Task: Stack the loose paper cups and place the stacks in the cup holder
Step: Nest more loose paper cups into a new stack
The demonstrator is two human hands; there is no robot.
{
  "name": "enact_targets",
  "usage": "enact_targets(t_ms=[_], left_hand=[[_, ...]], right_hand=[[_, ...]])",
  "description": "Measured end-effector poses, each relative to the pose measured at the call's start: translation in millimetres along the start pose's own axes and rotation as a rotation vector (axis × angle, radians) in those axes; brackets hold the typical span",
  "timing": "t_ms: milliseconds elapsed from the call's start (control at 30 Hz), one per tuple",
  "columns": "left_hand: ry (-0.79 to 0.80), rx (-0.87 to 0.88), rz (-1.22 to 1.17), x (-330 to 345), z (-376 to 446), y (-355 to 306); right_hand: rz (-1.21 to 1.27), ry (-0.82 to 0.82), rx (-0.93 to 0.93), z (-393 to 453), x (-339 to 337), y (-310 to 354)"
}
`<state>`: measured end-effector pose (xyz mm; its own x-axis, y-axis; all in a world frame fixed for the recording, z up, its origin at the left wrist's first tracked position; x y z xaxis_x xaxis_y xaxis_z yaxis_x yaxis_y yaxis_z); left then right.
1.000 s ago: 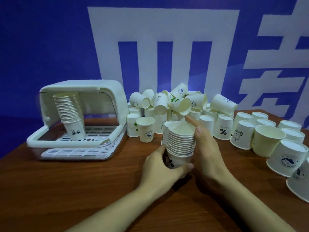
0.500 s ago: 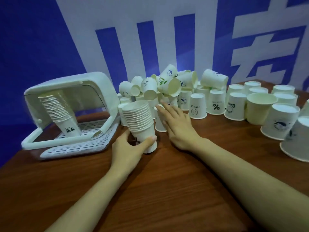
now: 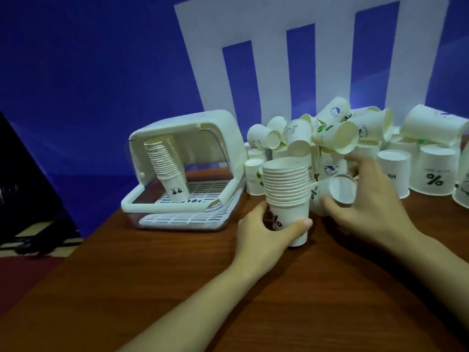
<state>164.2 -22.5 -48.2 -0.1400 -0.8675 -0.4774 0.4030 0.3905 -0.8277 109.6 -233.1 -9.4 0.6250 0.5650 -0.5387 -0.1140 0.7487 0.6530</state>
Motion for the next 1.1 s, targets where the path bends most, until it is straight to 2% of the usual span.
enact_targets(t_ms=[133,200,267,400,533,733,933,1033,1100], left_hand=[[-0.021,-0.022,0.003,-2.2,0.7,2.3],[-0.025,-0.016,0.016,-3.1,1.0,2.9],[-0.004,0.005,0.047,-3.4,1.4,2.9],[0.062,0.059,0.094,2.3,-1.0,-2.1],[0.117,0.085,0.101,11.1,-5.0,-9.2],[0.172,0.159,0.139,20.3,-8.6,-18.2],[0.223,0.216,0.088,29.4,-10.8,-24.2],[0.234,0.229,0.071,29.9,-10.9,-24.6],[0.239,0.236,0.071,30.2,-9.4,-23.9]], right_hand=[[-0.328,0.191,0.129,-4.5,1.0,-3.6],[-0.369,0.228,0.194,-9.5,-3.8,-6.6],[-0.289,0.175,0.22,-9.4,-13.0,-5.0],[0.242,-0.117,0.21,-1.2,-41.0,6.2],[0.6,-0.155,0.124,-2.1,-50.6,24.7],[0.755,-0.178,-0.03,-8.4,-55.1,46.8],[0.523,-0.054,-0.036,-10.9,-32.8,51.1],[0.529,-0.006,-0.049,-12.2,-27.2,49.6],[0.562,-0.032,-0.055,-12.9,-29.4,48.1]])
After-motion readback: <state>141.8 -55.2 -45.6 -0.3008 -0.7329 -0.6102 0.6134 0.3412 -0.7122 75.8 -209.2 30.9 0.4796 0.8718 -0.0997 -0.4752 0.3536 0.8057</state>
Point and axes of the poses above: each hand's wrist, its own z-axis towards the middle knuckle, its own x-axis out of the palm, y = z × x, the point moved 7 cm from there along z, towards the middle knuckle, and after that the axes turned 4 degrees about z, right-handed, at the moved point
